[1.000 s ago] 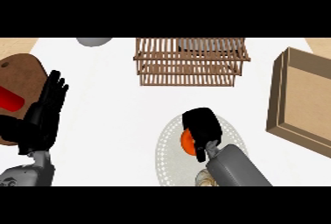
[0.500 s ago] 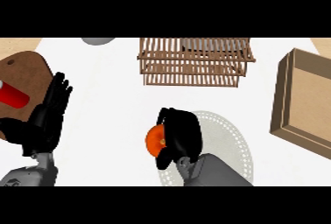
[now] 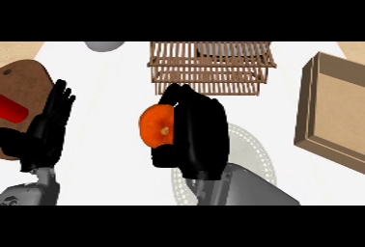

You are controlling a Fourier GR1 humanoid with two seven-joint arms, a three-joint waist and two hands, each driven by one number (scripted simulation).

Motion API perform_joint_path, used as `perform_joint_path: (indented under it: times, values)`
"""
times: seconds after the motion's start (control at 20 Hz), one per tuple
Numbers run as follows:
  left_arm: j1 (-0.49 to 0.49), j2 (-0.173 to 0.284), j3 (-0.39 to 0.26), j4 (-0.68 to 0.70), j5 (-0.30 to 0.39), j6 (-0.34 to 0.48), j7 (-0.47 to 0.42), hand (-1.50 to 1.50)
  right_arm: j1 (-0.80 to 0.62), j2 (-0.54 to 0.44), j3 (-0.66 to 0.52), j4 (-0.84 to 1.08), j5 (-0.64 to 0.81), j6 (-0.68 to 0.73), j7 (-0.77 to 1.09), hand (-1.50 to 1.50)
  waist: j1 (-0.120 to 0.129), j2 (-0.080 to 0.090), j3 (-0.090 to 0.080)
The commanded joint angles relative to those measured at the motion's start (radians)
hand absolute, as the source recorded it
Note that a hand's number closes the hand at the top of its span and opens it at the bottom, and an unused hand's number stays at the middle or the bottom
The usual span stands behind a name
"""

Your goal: Pick the squash from the placemat and place it in the tiered shelf

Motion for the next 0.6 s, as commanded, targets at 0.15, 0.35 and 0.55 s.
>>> perform_joint_path:
  times: [0.15, 0.35, 0.55]
  values:
    - [0.0, 0.002, 0.012, -0.005, -0.012, 0.011, 0.001, 0.0, -0.109, 0.012, -0.117, -0.001, 0.101, 0.081, 0.225, 1.5, -0.011, 0.005, 0.0]
    - [0.028, -0.022, -0.012, -0.036, -0.011, 0.009, 0.01, 0.0, -0.151, 0.012, -0.177, -0.036, 0.109, 0.127, 0.237, 1.5, -0.01, 0.004, 0.001]
    - [0.025, -0.051, -0.026, -0.011, -0.019, 0.012, -0.036, 0.0, -0.149, 0.012, -0.28, 0.06, 0.126, 0.071, 0.113, 1.5, -0.009, 0.01, 0.001]
